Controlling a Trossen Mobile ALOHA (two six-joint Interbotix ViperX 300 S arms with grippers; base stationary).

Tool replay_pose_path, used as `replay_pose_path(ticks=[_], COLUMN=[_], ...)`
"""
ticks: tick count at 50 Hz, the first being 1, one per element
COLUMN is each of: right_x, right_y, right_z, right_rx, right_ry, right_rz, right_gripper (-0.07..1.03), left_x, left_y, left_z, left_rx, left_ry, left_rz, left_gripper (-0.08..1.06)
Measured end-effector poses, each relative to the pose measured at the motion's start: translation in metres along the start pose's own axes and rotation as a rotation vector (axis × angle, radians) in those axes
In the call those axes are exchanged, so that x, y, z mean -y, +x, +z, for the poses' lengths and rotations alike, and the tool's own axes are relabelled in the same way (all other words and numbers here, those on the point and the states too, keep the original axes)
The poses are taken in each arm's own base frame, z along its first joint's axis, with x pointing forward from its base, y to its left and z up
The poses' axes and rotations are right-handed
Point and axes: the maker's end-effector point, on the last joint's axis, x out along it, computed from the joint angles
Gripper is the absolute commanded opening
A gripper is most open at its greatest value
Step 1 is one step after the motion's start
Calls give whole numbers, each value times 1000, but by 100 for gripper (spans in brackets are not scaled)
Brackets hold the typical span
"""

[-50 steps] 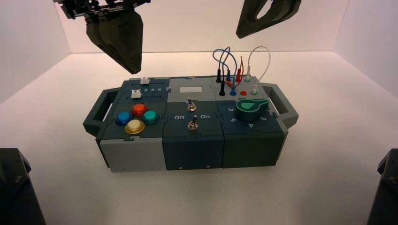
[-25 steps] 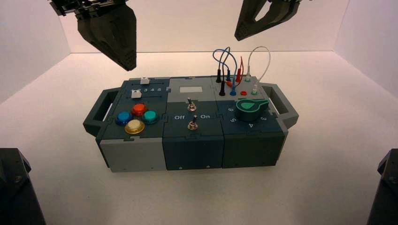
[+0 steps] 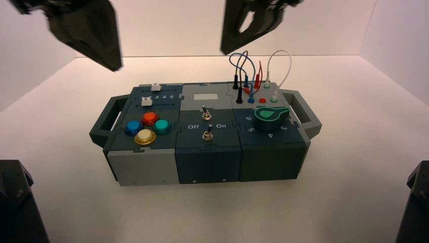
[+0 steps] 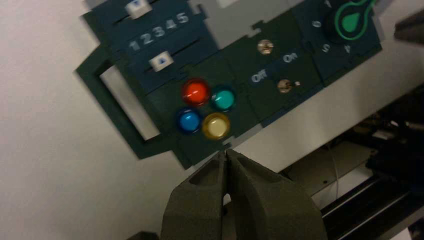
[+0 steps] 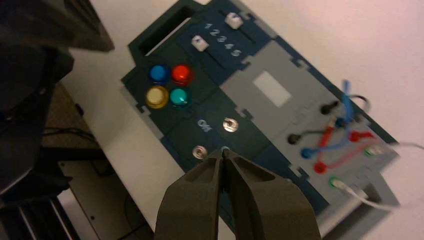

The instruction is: Push the yellow button with the right gripper.

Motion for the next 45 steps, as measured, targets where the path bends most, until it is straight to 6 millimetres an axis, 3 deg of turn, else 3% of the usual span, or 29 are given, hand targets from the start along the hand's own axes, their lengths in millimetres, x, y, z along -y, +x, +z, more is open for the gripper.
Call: replay_pose_path(ticks=[8, 19, 23, 29, 45], right_x=[-10, -51, -63, -74, -76], right_y=[11, 49, 60, 75, 111], right_z=[5, 21, 25, 30, 25], right_rx=[-25, -116, -139, -166, -258], right_ry=[-27, -119, -142, -162, -165], right_rz=[15, 67, 79, 88, 78], right_gripper=[-3, -3, -3, -3, -2], left_x=[-13, -40, -45, -50, -54], left_y=[-9, -56, -65, -72, -74], left_z=[-8, -26, -33, -41, -43], left_rx=[20, 154, 172, 189, 191], left_ry=[-51, -204, -231, -254, -271], left_rz=[14, 51, 69, 91, 108], left_gripper=[-3, -3, -3, -3, -3])
